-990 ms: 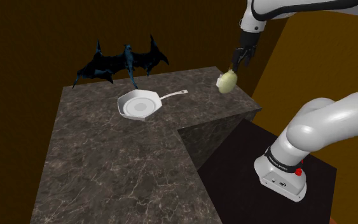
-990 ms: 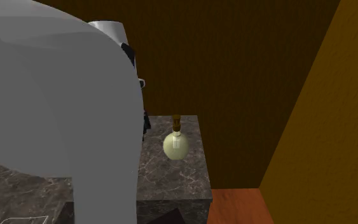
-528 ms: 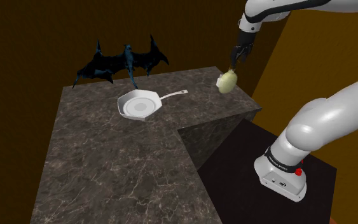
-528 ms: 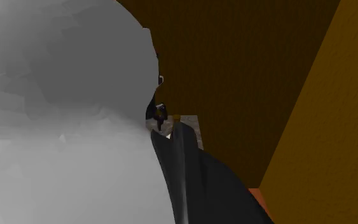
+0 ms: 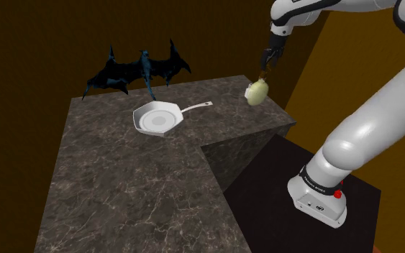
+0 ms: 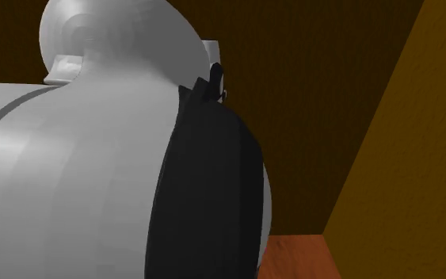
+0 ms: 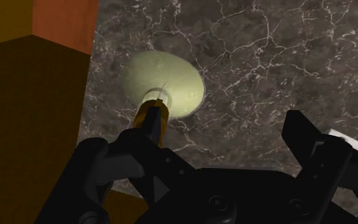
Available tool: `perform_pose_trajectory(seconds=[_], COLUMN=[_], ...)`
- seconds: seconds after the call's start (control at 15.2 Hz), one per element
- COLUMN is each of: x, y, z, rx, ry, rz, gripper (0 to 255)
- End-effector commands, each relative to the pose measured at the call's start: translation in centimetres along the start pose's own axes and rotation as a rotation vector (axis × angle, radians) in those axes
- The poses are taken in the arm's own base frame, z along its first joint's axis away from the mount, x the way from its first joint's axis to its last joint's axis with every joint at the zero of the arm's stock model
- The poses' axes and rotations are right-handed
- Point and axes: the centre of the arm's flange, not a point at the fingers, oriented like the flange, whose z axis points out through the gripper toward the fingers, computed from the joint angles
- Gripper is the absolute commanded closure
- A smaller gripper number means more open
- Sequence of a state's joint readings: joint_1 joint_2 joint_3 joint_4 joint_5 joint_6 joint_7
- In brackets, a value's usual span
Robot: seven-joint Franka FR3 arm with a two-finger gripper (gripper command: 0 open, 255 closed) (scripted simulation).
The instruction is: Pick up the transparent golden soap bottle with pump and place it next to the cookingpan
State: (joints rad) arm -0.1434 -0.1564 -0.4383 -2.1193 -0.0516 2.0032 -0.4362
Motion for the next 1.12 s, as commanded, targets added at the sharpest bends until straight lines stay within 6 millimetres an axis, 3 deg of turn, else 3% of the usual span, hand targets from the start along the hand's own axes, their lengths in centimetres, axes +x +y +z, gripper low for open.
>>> perform_pose_trajectory(seconds=[0.0, 0.26, 0.73, 1.06], x=[1.3, 3.7, 3.9, 3.9], y=[2.1, 6.2, 6.3, 6.3], z=[0.3, 1.1, 4.8, 5.1], rx=[-0.004, -0.010, -0.010, -0.010], ry=[0.013, 0.037, 0.037, 0.037], rz=[0.000, 0.003, 0.003, 0.003], gripper=[0, 0, 0, 0])
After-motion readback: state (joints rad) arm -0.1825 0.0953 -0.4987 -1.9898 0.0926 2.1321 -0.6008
